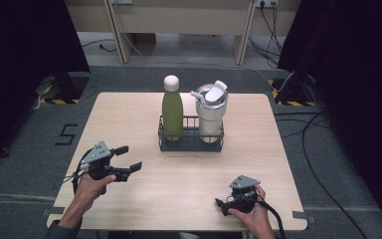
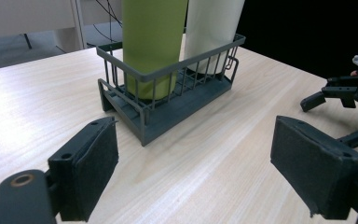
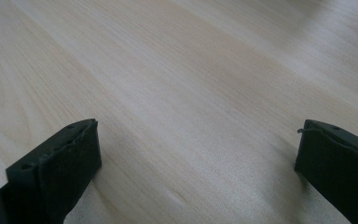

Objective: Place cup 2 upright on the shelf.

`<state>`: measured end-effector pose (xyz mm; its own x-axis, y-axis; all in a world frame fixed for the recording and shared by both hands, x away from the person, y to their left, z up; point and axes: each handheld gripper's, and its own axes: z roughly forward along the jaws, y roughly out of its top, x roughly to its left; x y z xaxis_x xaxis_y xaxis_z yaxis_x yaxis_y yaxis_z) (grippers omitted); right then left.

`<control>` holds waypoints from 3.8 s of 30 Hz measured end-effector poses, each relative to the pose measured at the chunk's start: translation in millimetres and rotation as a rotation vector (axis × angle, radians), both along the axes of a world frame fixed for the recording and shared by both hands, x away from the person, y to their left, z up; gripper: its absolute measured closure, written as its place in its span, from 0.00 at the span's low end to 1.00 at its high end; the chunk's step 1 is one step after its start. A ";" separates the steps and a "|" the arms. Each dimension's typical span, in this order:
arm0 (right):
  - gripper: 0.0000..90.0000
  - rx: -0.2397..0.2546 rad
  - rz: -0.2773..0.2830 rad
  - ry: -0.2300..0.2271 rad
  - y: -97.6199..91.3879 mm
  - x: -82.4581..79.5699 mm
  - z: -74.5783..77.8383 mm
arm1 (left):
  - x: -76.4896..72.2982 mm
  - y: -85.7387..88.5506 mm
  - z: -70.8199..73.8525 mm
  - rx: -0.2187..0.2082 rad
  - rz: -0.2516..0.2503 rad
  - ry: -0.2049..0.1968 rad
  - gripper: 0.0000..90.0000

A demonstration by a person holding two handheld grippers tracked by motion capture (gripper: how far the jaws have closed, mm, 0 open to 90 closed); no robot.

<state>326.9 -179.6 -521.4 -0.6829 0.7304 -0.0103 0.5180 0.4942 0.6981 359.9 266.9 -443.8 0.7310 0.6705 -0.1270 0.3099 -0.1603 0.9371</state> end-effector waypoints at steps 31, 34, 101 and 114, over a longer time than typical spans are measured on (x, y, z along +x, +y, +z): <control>0.00 0.000 -0.001 0.001 0.0 0.1 0.0 | -26.6 -1.0 -29.3 0.028 -0.026 0.021 0.17; 0.00 0.000 -0.001 0.001 0.1 0.1 0.0 | -28.9 -1.5 -32.4 0.040 -0.029 0.023 0.17; 0.00 0.000 0.000 0.001 0.1 0.0 0.0 | -70.8 -0.3 -81.9 0.365 0.015 0.168 0.16; 0.00 0.000 -0.001 0.001 0.1 -0.1 0.0 | -74.5 -4.5 -85.2 0.375 -0.024 0.178 0.00</control>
